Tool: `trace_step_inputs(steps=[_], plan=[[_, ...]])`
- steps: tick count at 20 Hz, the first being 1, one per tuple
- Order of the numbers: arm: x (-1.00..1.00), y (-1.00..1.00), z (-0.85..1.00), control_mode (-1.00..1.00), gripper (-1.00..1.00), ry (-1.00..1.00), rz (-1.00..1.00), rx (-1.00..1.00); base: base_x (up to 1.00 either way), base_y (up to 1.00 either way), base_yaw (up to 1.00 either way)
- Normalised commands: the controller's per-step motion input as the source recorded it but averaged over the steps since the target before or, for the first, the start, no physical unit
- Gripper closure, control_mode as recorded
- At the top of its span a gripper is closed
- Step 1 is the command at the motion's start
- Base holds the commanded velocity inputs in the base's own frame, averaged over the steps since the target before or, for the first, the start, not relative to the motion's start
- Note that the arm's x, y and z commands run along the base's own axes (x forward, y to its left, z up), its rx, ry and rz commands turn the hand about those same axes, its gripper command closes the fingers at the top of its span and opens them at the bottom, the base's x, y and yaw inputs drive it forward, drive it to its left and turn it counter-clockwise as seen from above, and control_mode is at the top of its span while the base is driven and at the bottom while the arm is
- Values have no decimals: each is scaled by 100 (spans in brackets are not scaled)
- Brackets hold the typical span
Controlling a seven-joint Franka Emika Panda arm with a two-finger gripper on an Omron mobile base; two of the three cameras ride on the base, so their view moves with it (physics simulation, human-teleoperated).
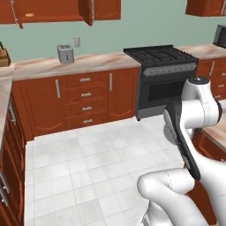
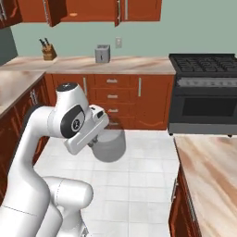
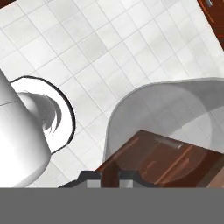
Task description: Pick the jar and jar from the dining table and place them in the open cabinet. Close the cabinet after placing the objects.
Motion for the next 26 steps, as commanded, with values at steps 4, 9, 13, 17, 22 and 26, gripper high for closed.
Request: trace_step_inputs(steps=[4,9,13,17,22,26], plan=[[0,0,0,100,100,0,0,0,100,43,9],[0,0,0,100,100,0,0,0,100,57,8],[0,0,0,100,100,0,0,0,97,69,6],[0,0,0,100,100,0,0,0,99,65,5],[0,0,0,100,100,0,0,0,100,49,8],[0,0,0,100,100,0,0,0,100,25,12]])
